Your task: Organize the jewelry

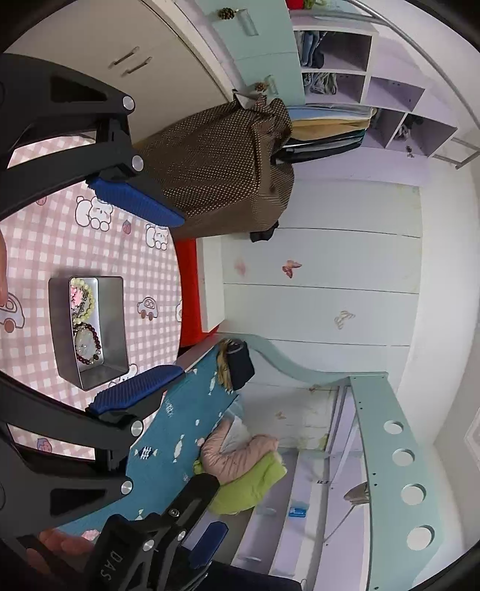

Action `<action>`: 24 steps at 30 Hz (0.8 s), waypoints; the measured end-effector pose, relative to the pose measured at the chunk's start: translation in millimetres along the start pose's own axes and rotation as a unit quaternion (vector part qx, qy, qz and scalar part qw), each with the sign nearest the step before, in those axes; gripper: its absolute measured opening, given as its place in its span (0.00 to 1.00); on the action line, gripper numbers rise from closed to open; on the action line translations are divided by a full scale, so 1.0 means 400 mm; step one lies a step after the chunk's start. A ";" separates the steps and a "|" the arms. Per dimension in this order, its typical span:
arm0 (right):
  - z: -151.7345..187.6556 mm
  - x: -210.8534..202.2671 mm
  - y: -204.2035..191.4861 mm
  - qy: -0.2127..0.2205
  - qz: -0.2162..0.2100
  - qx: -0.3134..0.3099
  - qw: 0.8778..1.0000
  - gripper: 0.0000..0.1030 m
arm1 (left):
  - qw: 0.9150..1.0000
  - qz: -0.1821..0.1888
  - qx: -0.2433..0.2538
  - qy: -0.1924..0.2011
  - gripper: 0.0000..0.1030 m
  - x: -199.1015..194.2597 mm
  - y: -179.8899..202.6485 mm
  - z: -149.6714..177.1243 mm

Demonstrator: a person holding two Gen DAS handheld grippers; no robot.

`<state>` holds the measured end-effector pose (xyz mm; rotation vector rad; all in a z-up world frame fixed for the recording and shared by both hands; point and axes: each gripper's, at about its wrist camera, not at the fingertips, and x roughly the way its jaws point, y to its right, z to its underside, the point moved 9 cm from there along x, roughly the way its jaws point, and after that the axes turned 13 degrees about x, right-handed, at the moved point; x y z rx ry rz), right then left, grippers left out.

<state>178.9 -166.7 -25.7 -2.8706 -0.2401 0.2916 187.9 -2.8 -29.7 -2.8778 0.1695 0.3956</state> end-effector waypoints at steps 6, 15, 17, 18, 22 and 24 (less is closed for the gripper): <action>-0.001 -0.012 -0.005 0.004 0.001 -0.004 1.000 0.93 | 1.000 -0.008 0.003 0.008 0.78 -0.030 0.000 -0.013; -0.004 -0.017 -0.005 0.006 0.005 0.001 1.000 0.93 | 1.000 -0.008 0.009 0.010 0.79 -0.034 0.005 -0.021; -0.003 -0.016 -0.004 0.004 0.004 0.000 1.000 0.93 | 1.000 -0.007 0.009 0.011 0.79 -0.036 0.005 -0.022; -0.003 -0.017 -0.004 0.004 0.004 0.000 1.000 0.93 | 1.000 -0.007 0.009 0.011 0.79 -0.036 0.005 -0.022; -0.003 -0.017 -0.006 0.004 0.002 0.000 1.000 0.93 | 1.000 -0.007 0.012 0.011 0.79 -0.036 0.007 -0.022; -0.002 -0.017 -0.007 0.004 0.003 -0.001 1.000 0.93 | 1.000 -0.006 0.011 0.011 0.79 -0.036 0.008 -0.021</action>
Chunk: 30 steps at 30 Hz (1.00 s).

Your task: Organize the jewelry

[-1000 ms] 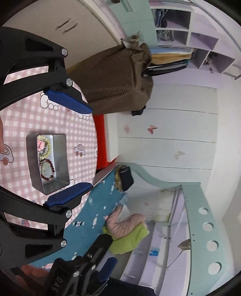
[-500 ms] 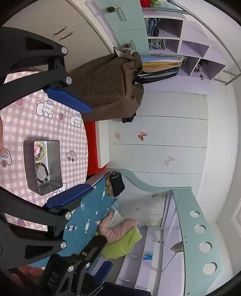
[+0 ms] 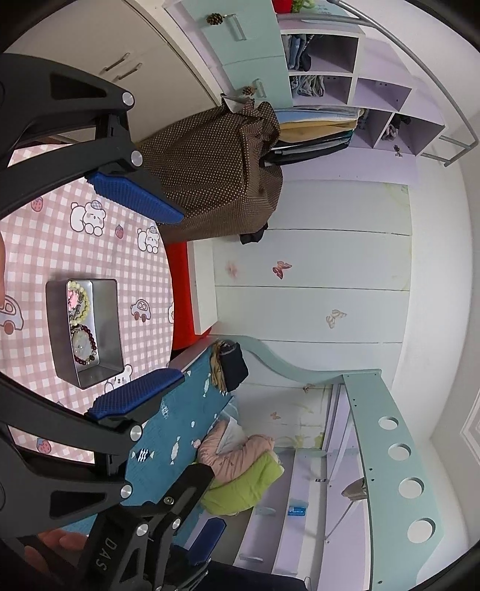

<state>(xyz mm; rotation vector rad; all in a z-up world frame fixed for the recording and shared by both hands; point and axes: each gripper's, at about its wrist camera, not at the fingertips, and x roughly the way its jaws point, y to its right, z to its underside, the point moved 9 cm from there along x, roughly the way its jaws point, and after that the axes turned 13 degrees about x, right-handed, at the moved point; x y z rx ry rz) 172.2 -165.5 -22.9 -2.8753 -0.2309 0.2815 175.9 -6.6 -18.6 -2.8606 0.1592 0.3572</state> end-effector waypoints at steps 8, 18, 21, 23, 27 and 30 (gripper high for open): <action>0.006 0.007 -0.004 -0.005 0.003 -0.002 1.000 0.93 | 1.000 -0.003 -0.005 -0.006 0.79 0.004 -0.004 0.000; 0.005 0.006 -0.003 -0.006 0.007 -0.001 1.000 0.93 | 1.000 0.000 -0.007 -0.004 0.79 0.002 -0.005 0.004; 0.004 0.007 -0.002 -0.007 0.007 -0.001 1.000 0.93 | 1.000 -0.003 -0.003 -0.002 0.79 0.001 -0.005 0.002; 0.004 0.006 -0.001 -0.007 0.007 -0.001 1.000 0.93 | 1.000 -0.004 -0.001 -0.004 0.79 0.001 -0.004 0.001; 0.004 0.005 -0.001 -0.007 0.007 0.000 1.000 0.93 | 1.000 -0.006 0.001 -0.004 0.79 0.000 0.002 -0.002; 0.004 0.005 0.000 -0.007 0.007 -0.001 1.000 0.93 | 1.000 -0.007 -0.001 -0.004 0.80 -0.001 0.002 -0.002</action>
